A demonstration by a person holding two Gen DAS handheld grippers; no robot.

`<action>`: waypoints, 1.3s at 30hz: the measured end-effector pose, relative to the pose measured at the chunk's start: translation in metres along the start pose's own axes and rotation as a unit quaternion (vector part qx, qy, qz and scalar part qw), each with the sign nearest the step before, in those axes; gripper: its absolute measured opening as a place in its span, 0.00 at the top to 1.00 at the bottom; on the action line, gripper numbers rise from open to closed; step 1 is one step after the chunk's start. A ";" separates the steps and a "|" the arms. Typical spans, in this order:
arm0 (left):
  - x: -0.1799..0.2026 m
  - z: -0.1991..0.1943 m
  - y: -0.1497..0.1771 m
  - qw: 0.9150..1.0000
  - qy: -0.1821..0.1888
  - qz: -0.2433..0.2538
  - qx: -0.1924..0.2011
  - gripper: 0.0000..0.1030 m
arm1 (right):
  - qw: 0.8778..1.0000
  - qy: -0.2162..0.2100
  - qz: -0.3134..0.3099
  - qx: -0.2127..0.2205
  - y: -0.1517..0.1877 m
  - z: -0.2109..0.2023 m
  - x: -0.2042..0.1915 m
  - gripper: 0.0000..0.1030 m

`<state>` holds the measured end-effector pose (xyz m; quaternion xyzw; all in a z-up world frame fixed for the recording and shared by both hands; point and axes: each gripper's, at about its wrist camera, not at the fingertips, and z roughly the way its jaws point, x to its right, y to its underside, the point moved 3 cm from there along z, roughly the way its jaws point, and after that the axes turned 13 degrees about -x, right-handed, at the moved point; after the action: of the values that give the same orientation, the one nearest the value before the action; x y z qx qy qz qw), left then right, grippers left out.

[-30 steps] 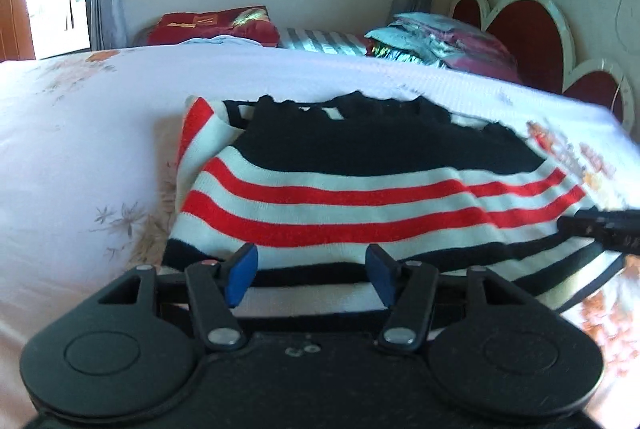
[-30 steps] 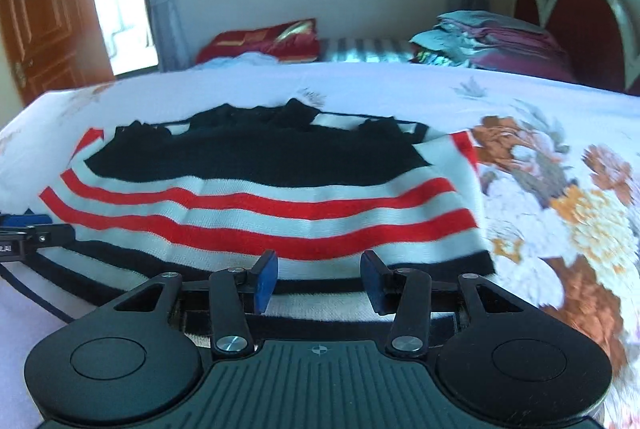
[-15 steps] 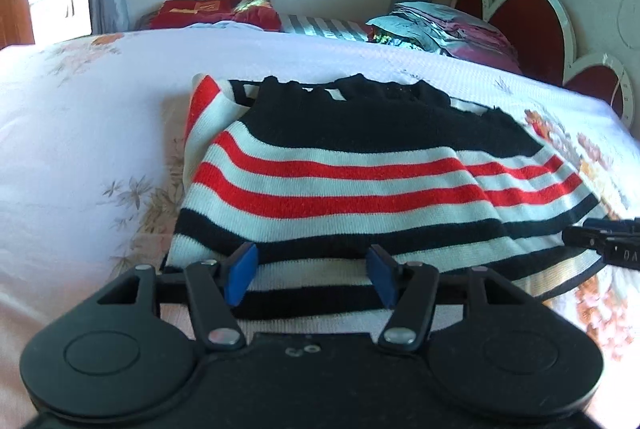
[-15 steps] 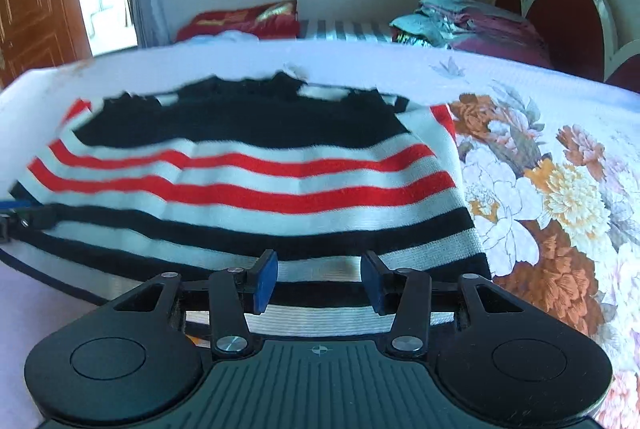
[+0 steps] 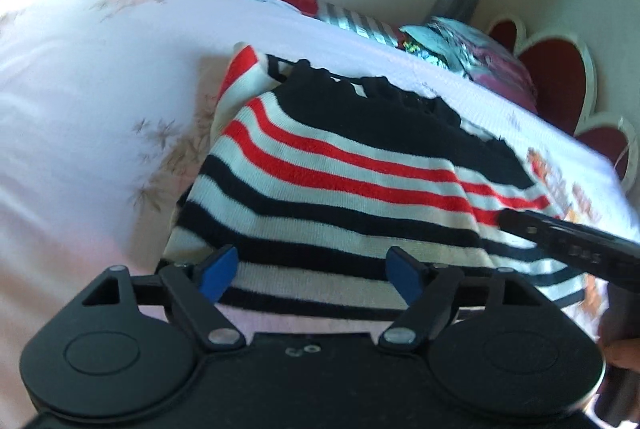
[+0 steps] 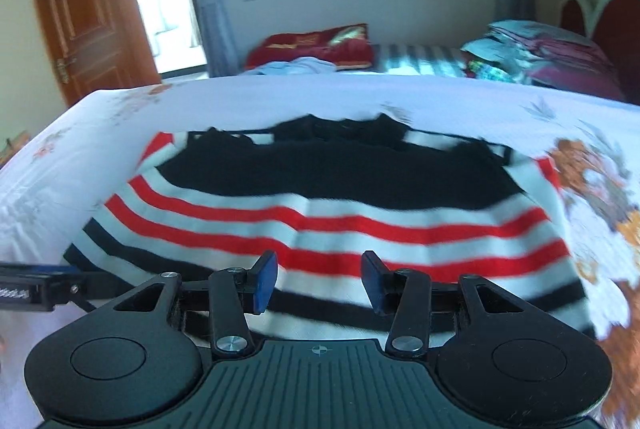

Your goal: Fold small clothes

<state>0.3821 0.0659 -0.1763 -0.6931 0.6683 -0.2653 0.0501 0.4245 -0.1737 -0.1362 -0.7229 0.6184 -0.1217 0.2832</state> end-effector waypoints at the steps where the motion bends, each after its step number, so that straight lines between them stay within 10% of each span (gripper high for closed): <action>1: -0.004 -0.001 0.003 1.000 0.007 -0.019 -0.003 0.21 | 1.000 -0.004 -0.007 -0.001 -0.002 0.004 -0.002 0.55; 8: -0.033 0.005 0.023 0.982 0.085 -0.170 -0.015 0.18 | 1.000 -0.020 -0.001 -0.008 -0.008 0.025 0.000 0.55; 17: -0.046 0.036 -0.005 0.965 0.148 -0.209 0.061 0.15 | 0.999 0.022 -0.013 -0.021 -0.004 0.044 -0.006 0.52; 19: -0.044 0.042 -0.011 0.963 0.153 -0.209 0.078 0.21 | 0.999 0.039 -0.026 -0.024 -0.003 0.047 -0.012 0.52; 23: -0.057 0.055 -0.014 0.952 0.163 -0.243 0.087 0.72 | 0.997 0.060 -0.029 -0.024 -0.001 0.050 -0.018 0.52; 25: -0.061 0.060 -0.012 0.947 0.171 -0.258 0.087 0.78 | 0.997 0.066 -0.024 -0.021 0.000 0.052 -0.020 0.52; 39: 0.042 -0.008 -0.044 0.977 0.098 -0.072 0.173 0.87 | 1.000 0.019 0.002 -0.003 -0.006 0.031 0.008 0.50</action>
<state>0.4170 0.0324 -0.1375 -0.6908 0.5622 -0.4467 0.0841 0.4472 -0.1735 -0.1594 -0.7203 0.6254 -0.1332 0.2690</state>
